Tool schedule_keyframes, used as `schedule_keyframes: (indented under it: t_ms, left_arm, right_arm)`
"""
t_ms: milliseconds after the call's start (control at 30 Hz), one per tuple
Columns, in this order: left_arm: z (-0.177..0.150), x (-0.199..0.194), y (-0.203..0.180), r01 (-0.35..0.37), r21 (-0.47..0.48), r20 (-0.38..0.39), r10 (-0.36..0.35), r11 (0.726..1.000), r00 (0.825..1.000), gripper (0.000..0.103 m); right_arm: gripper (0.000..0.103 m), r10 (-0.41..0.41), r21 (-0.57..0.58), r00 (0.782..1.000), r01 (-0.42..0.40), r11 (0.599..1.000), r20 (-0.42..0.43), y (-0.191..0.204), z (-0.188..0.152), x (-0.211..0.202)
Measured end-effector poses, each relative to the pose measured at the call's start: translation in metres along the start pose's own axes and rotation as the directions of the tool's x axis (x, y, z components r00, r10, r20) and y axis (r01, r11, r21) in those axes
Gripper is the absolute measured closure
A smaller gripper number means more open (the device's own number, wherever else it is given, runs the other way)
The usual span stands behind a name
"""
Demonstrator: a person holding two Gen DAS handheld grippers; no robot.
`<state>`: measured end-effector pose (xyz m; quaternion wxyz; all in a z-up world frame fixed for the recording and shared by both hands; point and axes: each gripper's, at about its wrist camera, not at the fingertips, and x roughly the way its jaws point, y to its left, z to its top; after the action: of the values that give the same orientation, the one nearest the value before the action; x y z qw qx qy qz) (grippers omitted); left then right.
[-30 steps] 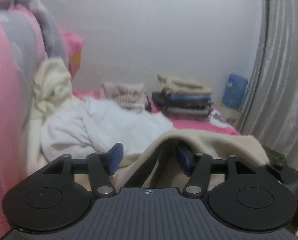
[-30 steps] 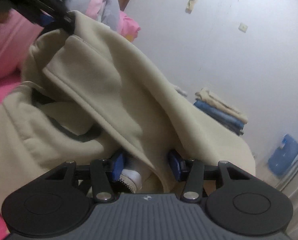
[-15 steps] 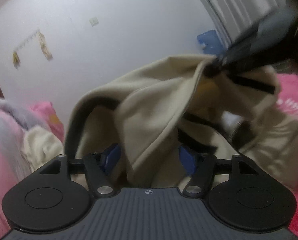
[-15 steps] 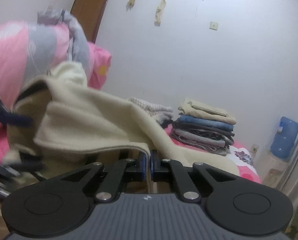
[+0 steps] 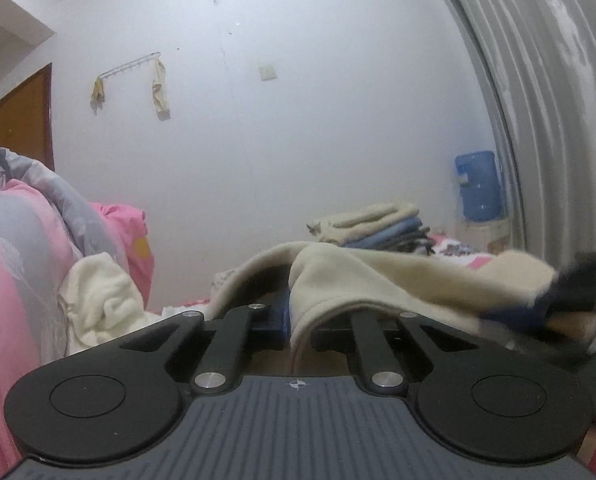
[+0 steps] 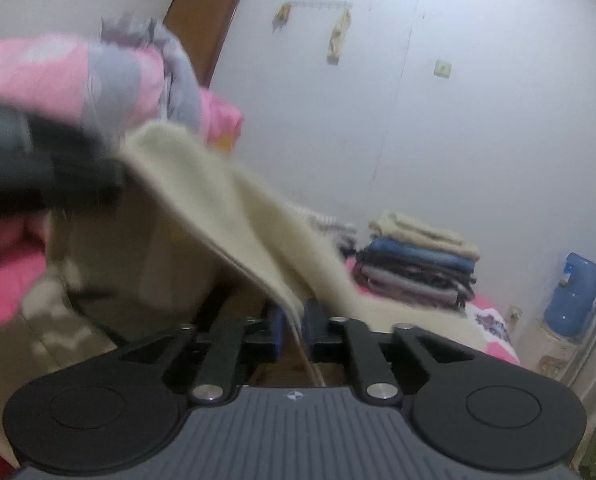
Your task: Fold clothes
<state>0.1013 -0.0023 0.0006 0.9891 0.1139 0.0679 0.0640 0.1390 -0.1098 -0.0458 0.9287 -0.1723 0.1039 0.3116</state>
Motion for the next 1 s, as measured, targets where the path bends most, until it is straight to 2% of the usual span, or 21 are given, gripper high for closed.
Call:
schedule_keyframes:
  t_ms: [33, 167, 233, 267, 300, 333, 400, 500, 600, 767, 867, 900, 1000]
  left_arm:
    - [0.0, 0.0, 0.002, -0.005, -0.003, 0.0, 0.005, 1.0, 1.0, 0.094]
    - [-0.001, 0.0, 0.007, -0.025, -0.015, -0.005, 0.025, 1.0, 1.0, 0.094]
    - [-0.003, -0.001, 0.008, -0.024, -0.011, -0.021, 0.023, 1.0, 1.0, 0.094]
    - [-0.005, -0.001, 0.008, -0.018, -0.007, -0.032, 0.018, 1.0, 0.999, 0.092]
    - [-0.008, 0.0, 0.006, -0.007, 0.004, -0.043, 0.007, 1.0, 0.999, 0.092]
    - [-0.011, 0.001, 0.003, 0.002, 0.006, -0.06, -0.002, 1.0, 0.998, 0.092]
    - [-0.019, 0.005, -0.001, 0.02, 0.009, -0.093, -0.019, 1.0, 0.995, 0.092]
    - [-0.034, 0.02, 0.001, 0.03, -0.061, -0.185, -0.041, 0.998, 0.982, 0.09]
    - [-0.046, 0.025, -0.003, 0.03, -0.058, -0.22, -0.042, 0.998, 0.975, 0.089]
    - [-0.055, 0.02, -0.016, 0.068, -0.06, -0.272, -0.082, 0.996, 0.959, 0.075]
    - [-0.06, 0.011, -0.029, 0.084, -0.017, -0.261, -0.086, 0.996, 0.962, 0.074]
    - [-0.058, 0.007, -0.028, 0.075, -0.033, -0.253, -0.081, 0.997, 0.964, 0.075]
    - [-0.048, -0.006, -0.016, 0.019, -0.102, -0.231, -0.042, 0.995, 0.972, 0.086]
  right_arm:
    - [0.063, -0.002, -0.006, 0.999, 0.001, 1.0, -0.036, 0.002, -0.005, 0.008]
    - [0.064, -0.077, 0.046, 0.986, 0.085, 0.995, -0.146, -0.01, -0.025, 0.022]
    - [0.065, -0.091, 0.134, 0.985, 0.111, 0.985, -0.148, -0.026, -0.024, 0.013]
    - [0.073, -0.095, 0.185, 0.985, 0.121, 0.975, -0.142, -0.036, -0.023, 0.007]
    - [0.086, -0.099, 0.236, 0.986, 0.129, 0.963, -0.136, -0.046, -0.021, 0.0]
    - [0.096, -0.101, 0.265, 0.987, 0.132, 0.955, -0.125, -0.052, -0.017, -0.007]
    - [0.096, -0.11, 0.286, 0.99, 0.13, 0.95, -0.082, -0.06, -0.003, -0.025]
    - [0.097, -0.129, 0.302, 0.992, 0.125, 0.945, -0.008, -0.069, 0.02, -0.05]
    - [0.097, -0.141, 0.317, 0.988, 0.117, 0.941, 0.055, -0.077, 0.04, -0.075]
    - [0.097, -0.148, 0.315, 0.981, 0.103, 0.944, 0.123, -0.082, 0.068, -0.107]
    - [0.097, -0.155, 0.311, 0.974, 0.097, 0.945, 0.166, -0.083, 0.084, -0.128]
    - [0.097, -0.159, 0.308, 0.971, 0.098, 0.946, 0.179, -0.082, 0.088, -0.135]
    - [0.097, -0.182, 0.284, 0.965, 0.124, 0.951, 0.188, -0.082, 0.091, -0.15]
